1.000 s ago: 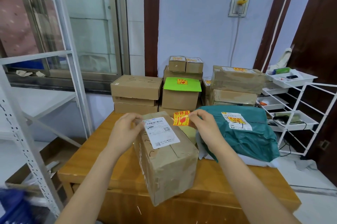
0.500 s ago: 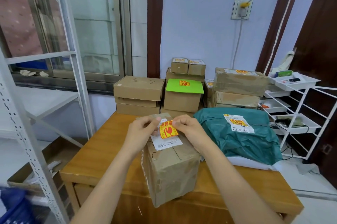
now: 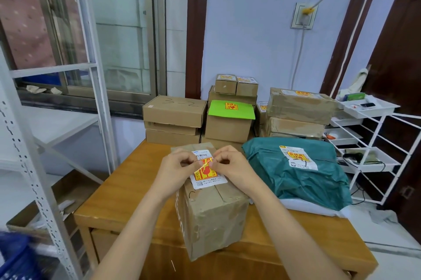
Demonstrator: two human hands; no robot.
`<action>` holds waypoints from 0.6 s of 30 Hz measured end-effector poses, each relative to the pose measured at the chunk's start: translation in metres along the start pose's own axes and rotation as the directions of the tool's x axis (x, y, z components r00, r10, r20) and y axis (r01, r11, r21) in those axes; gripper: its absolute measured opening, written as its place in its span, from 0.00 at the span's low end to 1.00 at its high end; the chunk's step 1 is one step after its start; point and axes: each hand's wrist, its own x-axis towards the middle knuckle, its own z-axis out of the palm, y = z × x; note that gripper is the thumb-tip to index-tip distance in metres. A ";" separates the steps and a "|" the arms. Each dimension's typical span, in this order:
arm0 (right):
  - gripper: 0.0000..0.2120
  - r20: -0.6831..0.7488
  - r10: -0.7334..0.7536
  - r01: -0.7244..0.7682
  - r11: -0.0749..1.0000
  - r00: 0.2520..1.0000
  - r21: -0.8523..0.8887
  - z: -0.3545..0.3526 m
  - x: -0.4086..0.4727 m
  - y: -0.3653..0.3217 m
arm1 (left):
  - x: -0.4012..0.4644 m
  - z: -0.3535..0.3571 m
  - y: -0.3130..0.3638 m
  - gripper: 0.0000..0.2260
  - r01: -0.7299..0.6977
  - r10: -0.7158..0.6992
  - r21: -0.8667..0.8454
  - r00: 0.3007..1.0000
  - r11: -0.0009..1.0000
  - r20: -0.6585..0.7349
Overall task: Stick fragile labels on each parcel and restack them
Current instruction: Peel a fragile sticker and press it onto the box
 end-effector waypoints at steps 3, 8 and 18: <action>0.12 -0.006 -0.012 0.012 0.999 1.000 -0.044 0.001 0.000 0.001 | 0.001 0.000 -0.001 0.06 -0.019 0.019 0.008 1.000 1.000 -0.001; 0.12 -0.001 -0.037 0.036 0.994 0.999 -0.105 0.002 0.001 0.002 | 0.002 0.001 -0.002 0.06 -0.039 0.039 0.058 0.999 0.998 0.001; 0.05 -0.007 -0.101 0.096 0.968 0.995 -0.233 0.006 0.002 0.005 | 0.002 0.000 0.002 0.08 -0.031 0.024 0.126 0.998 0.991 0.059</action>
